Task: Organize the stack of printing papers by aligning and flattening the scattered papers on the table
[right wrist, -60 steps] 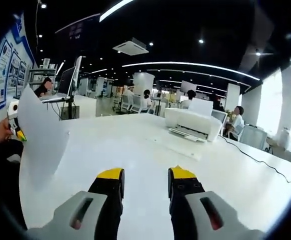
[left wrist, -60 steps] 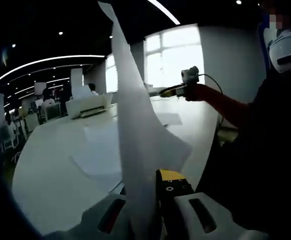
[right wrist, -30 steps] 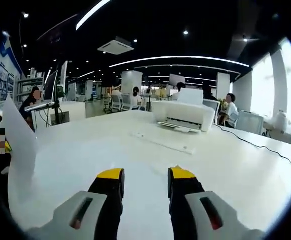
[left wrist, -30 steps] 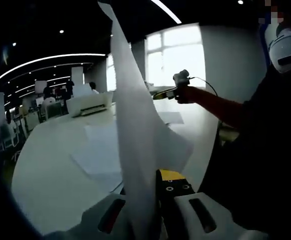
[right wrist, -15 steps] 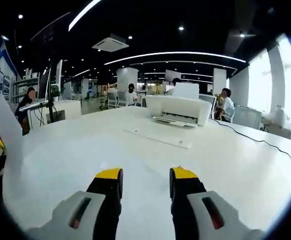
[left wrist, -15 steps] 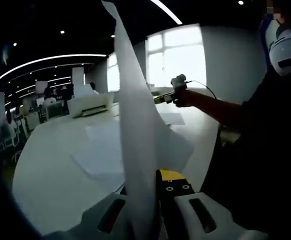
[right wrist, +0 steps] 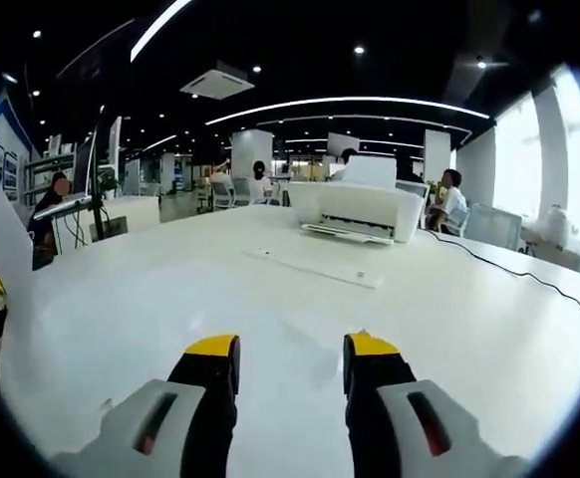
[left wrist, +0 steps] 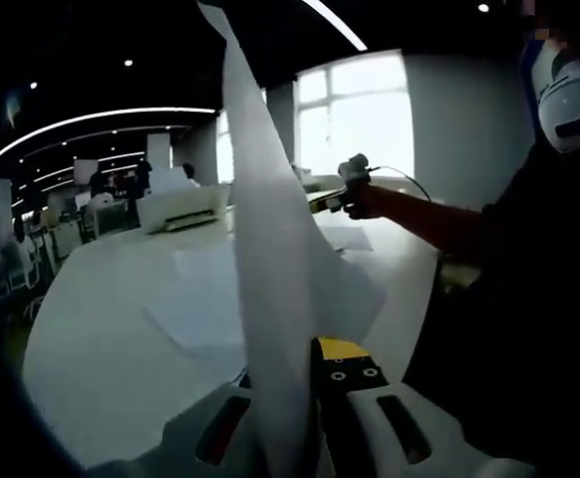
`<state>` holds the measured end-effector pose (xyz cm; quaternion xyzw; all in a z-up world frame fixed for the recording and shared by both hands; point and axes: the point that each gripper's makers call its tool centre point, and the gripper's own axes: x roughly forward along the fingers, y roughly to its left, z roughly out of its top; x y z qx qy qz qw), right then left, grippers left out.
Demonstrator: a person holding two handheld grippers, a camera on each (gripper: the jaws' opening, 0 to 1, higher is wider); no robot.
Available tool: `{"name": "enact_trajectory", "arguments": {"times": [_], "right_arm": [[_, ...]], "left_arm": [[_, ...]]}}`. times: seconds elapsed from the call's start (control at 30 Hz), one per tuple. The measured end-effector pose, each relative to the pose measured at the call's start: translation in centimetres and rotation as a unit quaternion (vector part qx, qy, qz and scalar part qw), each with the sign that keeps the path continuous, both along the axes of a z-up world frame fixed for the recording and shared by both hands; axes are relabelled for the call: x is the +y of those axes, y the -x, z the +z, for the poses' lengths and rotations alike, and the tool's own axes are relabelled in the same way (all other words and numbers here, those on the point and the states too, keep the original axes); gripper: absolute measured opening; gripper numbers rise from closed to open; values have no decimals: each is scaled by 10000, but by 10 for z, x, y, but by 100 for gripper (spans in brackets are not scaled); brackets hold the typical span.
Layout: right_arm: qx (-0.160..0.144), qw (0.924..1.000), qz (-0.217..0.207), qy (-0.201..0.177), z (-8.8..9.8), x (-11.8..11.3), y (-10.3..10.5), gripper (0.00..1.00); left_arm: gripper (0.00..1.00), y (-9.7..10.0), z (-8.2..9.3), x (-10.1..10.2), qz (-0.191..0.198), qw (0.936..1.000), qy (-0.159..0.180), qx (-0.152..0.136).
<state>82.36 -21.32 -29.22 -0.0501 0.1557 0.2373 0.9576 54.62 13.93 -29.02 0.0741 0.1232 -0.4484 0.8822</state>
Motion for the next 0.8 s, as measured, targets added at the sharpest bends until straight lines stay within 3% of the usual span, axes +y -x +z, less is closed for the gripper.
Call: {"name": "enact_trajectory", "arguments": {"times": [0.67, 0.8], "right_arm": [[297, 9995, -29, 132, -33, -2, -25, 38], [393, 9992, -42, 112, -34, 4, -15, 38]], "left_arm": [[6, -1, -3, -3, 39, 10000, -12, 39], [6, -1, -5, -3, 54, 10000, -10, 61]]}}
